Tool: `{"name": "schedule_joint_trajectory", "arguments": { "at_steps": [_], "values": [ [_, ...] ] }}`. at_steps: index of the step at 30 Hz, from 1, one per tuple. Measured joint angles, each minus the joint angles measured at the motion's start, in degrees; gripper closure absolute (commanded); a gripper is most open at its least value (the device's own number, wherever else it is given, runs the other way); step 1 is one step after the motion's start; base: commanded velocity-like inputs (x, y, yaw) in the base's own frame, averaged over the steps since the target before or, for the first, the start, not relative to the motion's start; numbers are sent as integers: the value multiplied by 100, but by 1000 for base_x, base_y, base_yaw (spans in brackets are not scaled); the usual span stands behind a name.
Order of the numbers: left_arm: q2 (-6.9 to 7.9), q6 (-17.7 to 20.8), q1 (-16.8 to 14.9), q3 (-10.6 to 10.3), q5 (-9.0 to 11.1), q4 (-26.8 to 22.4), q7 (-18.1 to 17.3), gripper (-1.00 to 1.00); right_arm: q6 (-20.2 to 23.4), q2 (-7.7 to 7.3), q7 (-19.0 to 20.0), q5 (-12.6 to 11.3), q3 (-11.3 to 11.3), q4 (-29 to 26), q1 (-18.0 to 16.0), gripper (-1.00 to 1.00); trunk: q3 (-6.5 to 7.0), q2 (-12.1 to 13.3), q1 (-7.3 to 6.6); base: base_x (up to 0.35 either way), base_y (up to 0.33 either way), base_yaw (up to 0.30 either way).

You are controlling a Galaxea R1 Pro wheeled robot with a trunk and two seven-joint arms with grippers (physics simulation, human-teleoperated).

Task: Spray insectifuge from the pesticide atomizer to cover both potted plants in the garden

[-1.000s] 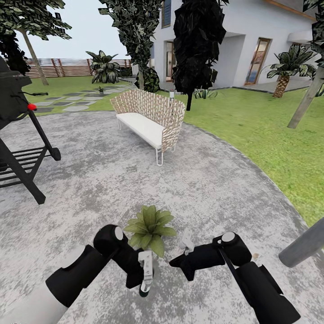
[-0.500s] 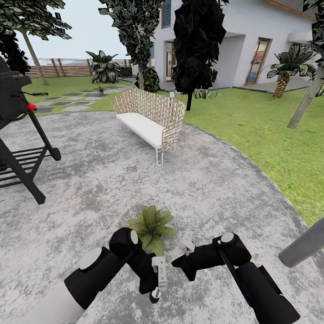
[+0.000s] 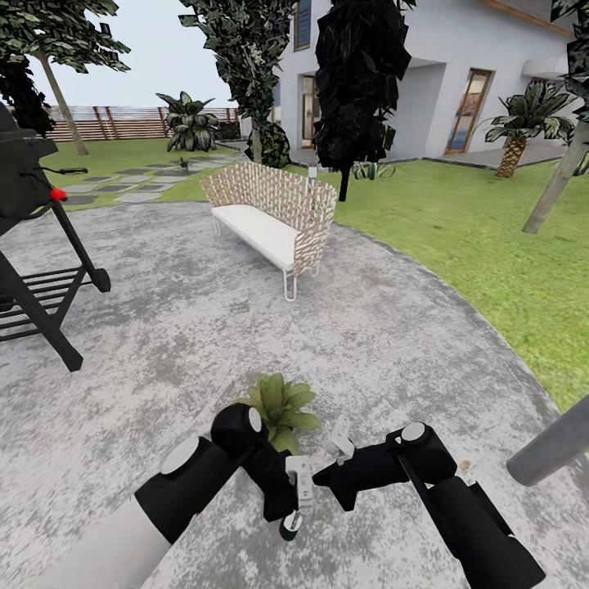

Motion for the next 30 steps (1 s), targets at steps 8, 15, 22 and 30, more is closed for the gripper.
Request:
{"name": "schedule_joint_trajectory", "arguments": {
  "at_steps": [8,15,22,30],
  "values": [
    [-52,-2,-79,4,-289,147,8,100,0,0,2,0,0,0,-2,100,0,0,0,0,0,0],
    [-54,-2,-82,5,-315,151,-2,100,0,0,0,0,0,0,-1,100,0,0,0,0,0,0],
    [-124,-2,-82,5,-316,151,-4,100,0,0,0,0,0,0,-2,100,0,0,0,0,0,0],
    [-176,-2,-88,5,-317,151,-6,100,0,0,0,0,0,-1,-1,100,0,0,0,0,0,0]
  ]
}}
